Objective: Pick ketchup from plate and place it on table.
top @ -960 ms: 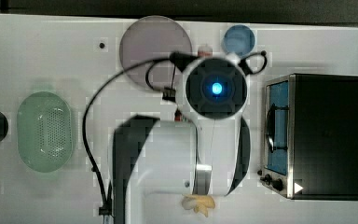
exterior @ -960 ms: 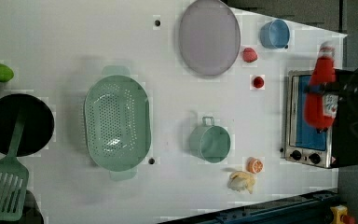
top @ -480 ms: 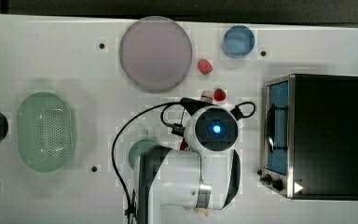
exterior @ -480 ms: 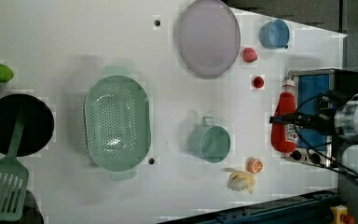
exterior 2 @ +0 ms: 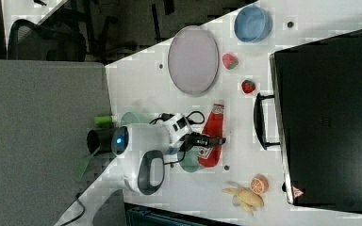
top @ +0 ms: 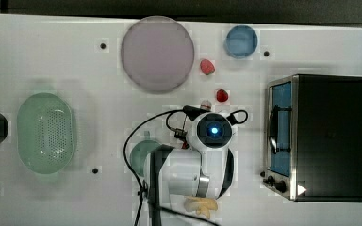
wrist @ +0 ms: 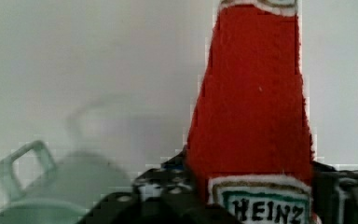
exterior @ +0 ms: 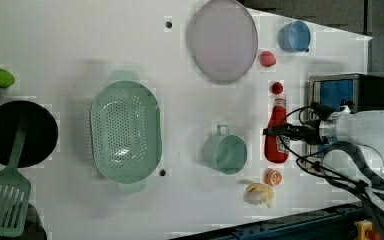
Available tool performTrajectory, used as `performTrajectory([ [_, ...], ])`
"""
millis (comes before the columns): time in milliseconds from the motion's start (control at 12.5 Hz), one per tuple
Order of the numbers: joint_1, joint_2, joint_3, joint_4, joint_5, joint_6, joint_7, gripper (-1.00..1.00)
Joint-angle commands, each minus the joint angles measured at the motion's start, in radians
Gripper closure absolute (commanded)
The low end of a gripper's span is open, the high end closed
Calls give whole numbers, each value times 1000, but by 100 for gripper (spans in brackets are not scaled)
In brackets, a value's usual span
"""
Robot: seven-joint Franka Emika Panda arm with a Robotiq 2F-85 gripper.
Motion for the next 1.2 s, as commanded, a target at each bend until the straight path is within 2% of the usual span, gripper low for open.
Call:
performTrajectory([
  [80,-1,29,6,0,6,95,41,-88],
  [160,-1,27,8,1,6,108,41,-99],
  [400,-1,-45,14,21,6,67,151,-100],
  [640,0,-204,23,61,6,-49,299,-100],
  [960,0,-395,31,184,4,-357,560,-100],
  [1200,1,-462,34,320,2,-597,653,-100],
])
